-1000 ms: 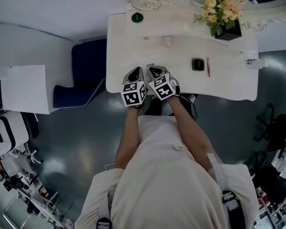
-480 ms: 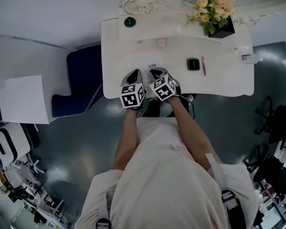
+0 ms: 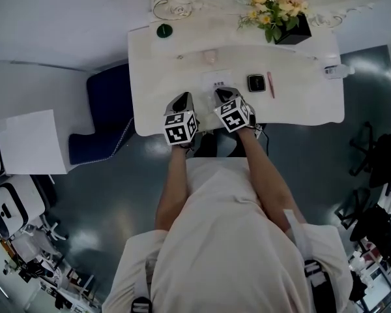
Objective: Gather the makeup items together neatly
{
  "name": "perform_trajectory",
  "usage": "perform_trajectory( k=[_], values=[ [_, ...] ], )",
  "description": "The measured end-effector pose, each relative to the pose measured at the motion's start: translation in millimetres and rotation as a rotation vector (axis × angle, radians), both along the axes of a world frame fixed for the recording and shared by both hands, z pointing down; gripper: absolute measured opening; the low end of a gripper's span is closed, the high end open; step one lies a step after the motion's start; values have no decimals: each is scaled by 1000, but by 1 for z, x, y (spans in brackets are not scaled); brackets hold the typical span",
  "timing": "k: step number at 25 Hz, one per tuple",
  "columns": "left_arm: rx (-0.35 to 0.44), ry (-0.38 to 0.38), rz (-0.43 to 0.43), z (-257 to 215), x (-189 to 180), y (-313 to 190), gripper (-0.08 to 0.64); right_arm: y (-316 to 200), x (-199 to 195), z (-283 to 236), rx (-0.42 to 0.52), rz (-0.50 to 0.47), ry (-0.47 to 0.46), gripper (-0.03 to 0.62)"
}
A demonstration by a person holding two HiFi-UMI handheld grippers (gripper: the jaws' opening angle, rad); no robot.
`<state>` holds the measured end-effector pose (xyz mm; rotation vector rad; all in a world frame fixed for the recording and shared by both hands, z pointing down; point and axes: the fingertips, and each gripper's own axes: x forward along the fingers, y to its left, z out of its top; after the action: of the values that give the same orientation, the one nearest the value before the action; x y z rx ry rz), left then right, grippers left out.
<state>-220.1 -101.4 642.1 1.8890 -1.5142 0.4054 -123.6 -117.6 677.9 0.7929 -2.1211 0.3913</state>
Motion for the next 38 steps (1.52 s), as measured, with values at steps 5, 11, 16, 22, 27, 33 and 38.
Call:
perform_trajectory(
  k=[5, 11, 16, 22, 27, 33, 38],
  values=[
    [5, -5, 7, -2, 10, -2, 15, -10, 26, 0, 20, 30, 19, 49],
    [-5, -16, -1, 0, 12, 0, 15, -17, 50, 1, 10, 46, 11, 49],
    [25, -26, 16, -10, 21, -9, 15, -19, 50, -21, 50, 107, -76, 51],
    [70, -31, 33, -15, 34, -45, 17, -18, 62, -42, 46, 169, -146, 51],
    [94, -29, 87, -18, 52, -80, 18, -7, 77, -47, -1, 196, -156, 51],
    [89, -49, 111, -16, 61, -103, 35, 4, 91, -52, -3, 201, -165, 51],
    [73, -46, 127, 0, 70, -114, 131, 9, 106, -50, 1, 216, -149, 51]
  ],
)
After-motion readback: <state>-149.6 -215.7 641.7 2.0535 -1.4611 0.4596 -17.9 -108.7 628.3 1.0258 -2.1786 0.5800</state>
